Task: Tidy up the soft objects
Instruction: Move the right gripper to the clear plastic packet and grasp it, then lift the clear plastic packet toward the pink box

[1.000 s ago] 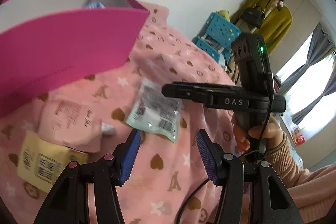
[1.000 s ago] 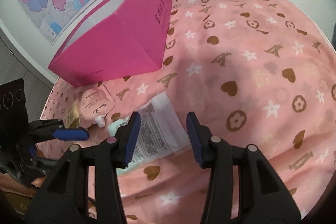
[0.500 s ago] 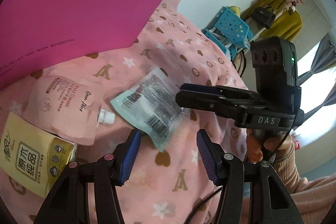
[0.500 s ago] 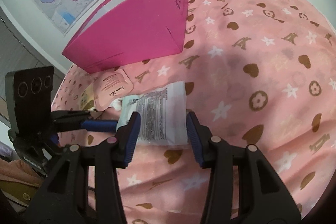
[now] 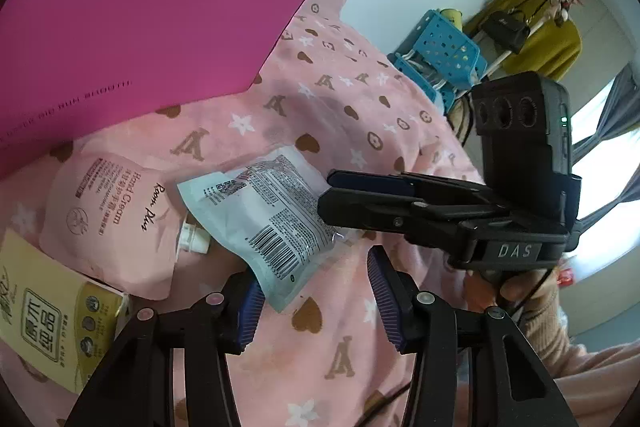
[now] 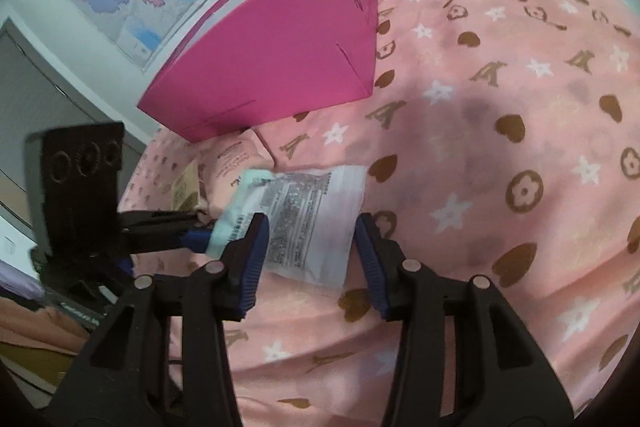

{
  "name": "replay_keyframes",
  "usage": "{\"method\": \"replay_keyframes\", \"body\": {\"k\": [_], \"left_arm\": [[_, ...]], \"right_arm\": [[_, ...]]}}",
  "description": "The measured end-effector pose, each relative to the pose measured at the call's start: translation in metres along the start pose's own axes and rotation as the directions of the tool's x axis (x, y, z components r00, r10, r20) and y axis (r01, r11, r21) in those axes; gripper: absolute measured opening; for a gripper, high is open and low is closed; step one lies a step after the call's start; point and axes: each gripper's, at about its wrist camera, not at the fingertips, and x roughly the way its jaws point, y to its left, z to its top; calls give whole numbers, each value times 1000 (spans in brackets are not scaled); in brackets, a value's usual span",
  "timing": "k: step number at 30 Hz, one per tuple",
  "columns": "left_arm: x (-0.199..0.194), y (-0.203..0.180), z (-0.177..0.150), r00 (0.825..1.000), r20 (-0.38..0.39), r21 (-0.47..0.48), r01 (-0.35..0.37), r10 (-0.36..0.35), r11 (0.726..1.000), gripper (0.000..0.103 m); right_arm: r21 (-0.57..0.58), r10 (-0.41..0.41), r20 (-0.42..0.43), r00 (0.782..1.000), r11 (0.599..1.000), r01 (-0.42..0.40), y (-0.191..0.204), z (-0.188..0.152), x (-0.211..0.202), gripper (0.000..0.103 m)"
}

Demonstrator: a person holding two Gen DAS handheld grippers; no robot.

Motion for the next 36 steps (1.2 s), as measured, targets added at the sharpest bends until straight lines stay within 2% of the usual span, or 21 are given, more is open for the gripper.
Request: {"method": "replay_keyframes", "body": {"k": [3, 12, 15, 17, 19, 22, 25, 31, 36], "left_arm": [[-2, 1, -1, 1000, 1, -2, -7, 7, 1000, 48], [-16, 19, 1, 999, 35, -44, -28, 30, 999, 50], [-14, 21, 3, 999, 30, -48, -37, 38, 998, 44], [-13, 21, 3, 998, 26, -41, -53, 54, 998, 29], [-10, 20, 4, 998, 19, -38, -56, 56, 998, 24], [-12, 18, 2, 998, 28, -28, -55, 56, 998, 23], [-20, 19, 2, 999, 50, -30, -13, 14, 999, 20], [-20, 22, 4, 998, 50, -45, -23, 25, 999, 16], [-19, 28, 9, 999, 33, -82, -9, 12, 997, 16]], "right_arm": [[15, 6, 2, 1000, 1000, -6, -2, 1, 0, 41], [9, -16, 0, 1000, 1000, 16, -2, 1, 2, 41], [11, -14, 6, 1000, 1000, 13, -1, 1, 5, 41], [11, -12, 15, 1000, 1000, 12, -1, 1, 6, 41], [20, -1, 25, 1000, 1000, 1, -1, 0, 7, 41], [24, 8, 28, 1000, 1000, -9, -2, -1, 7, 41], [44, 27, 25, 999, 999, -28, -5, -2, 6, 41], [25, 19, 11, 1000, 1000, -19, -2, -8, 1, 42], [-75, -60, 10, 998, 995, 60, 16, -19, -4, 54]]}}
